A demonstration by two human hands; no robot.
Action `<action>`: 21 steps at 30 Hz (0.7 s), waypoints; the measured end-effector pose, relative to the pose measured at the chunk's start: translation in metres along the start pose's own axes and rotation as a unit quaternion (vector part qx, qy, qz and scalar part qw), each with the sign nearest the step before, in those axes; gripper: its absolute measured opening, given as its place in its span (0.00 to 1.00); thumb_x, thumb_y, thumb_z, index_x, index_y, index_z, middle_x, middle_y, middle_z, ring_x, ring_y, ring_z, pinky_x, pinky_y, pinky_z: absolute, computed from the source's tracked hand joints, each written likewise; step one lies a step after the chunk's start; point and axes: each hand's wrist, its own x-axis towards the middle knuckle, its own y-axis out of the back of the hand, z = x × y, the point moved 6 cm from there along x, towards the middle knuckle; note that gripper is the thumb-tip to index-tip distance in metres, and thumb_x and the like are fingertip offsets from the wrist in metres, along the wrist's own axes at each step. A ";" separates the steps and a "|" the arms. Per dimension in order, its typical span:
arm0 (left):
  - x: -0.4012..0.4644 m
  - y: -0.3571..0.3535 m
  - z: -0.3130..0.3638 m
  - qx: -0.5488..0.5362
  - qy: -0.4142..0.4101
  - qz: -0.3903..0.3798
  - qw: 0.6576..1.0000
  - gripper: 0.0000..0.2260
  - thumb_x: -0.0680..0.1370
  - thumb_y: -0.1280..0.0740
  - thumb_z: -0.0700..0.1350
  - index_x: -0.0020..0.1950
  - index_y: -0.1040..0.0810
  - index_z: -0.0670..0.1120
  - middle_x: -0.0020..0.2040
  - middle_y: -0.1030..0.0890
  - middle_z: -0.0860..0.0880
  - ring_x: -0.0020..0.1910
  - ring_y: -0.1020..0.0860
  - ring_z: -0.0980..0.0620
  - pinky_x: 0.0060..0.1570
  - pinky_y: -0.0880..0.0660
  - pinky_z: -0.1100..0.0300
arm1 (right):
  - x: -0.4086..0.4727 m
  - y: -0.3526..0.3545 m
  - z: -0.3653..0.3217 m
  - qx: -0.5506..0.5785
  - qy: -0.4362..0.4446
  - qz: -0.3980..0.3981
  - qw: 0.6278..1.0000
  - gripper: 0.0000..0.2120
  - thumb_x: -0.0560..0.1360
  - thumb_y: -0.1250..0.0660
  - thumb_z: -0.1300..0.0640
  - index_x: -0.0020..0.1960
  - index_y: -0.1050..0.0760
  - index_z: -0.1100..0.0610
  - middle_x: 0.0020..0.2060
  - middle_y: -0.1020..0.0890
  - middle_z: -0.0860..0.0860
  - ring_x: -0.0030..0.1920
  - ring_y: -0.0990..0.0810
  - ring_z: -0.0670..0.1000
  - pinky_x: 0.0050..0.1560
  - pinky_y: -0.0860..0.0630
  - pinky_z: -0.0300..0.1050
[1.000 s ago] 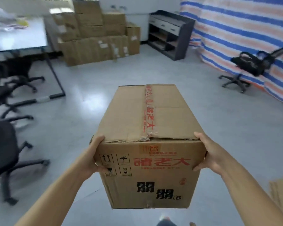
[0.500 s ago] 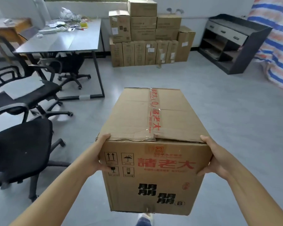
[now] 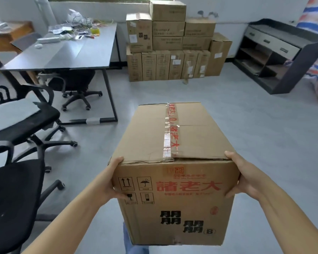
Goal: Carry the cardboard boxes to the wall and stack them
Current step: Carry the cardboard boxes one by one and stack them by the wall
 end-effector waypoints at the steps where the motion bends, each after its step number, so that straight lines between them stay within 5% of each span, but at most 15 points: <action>1: 0.016 -0.003 0.017 0.006 -0.001 -0.003 1.000 0.18 0.75 0.33 0.56 0.62 0.28 0.50 0.60 0.26 0.41 0.58 0.27 0.40 0.50 0.26 0.30 | 0.015 -0.006 -0.012 0.002 0.001 0.003 1.000 0.14 0.79 0.42 0.43 0.61 0.27 0.46 0.55 0.23 0.50 0.51 0.24 0.54 0.43 0.23 0.72; 17: 0.233 -0.078 0.333 0.023 -0.040 -0.031 0.998 0.20 0.75 0.32 0.55 0.65 0.30 0.51 0.58 0.25 0.41 0.57 0.26 0.40 0.50 0.27 0.30 | 0.263 -0.088 -0.257 0.030 0.043 0.029 0.998 0.15 0.79 0.42 0.43 0.60 0.25 0.47 0.59 0.23 0.54 0.56 0.23 0.60 0.40 0.22 0.70; 21: 0.289 -0.104 0.407 0.059 -0.101 -0.041 0.992 0.17 0.77 0.33 0.42 0.63 0.30 0.54 0.53 0.26 0.49 0.50 0.24 0.51 0.41 0.19 0.45 | 0.345 -0.099 -0.332 0.025 0.068 0.006 0.997 0.16 0.78 0.41 0.43 0.62 0.25 0.46 0.60 0.24 0.54 0.58 0.24 0.62 0.38 0.23 0.73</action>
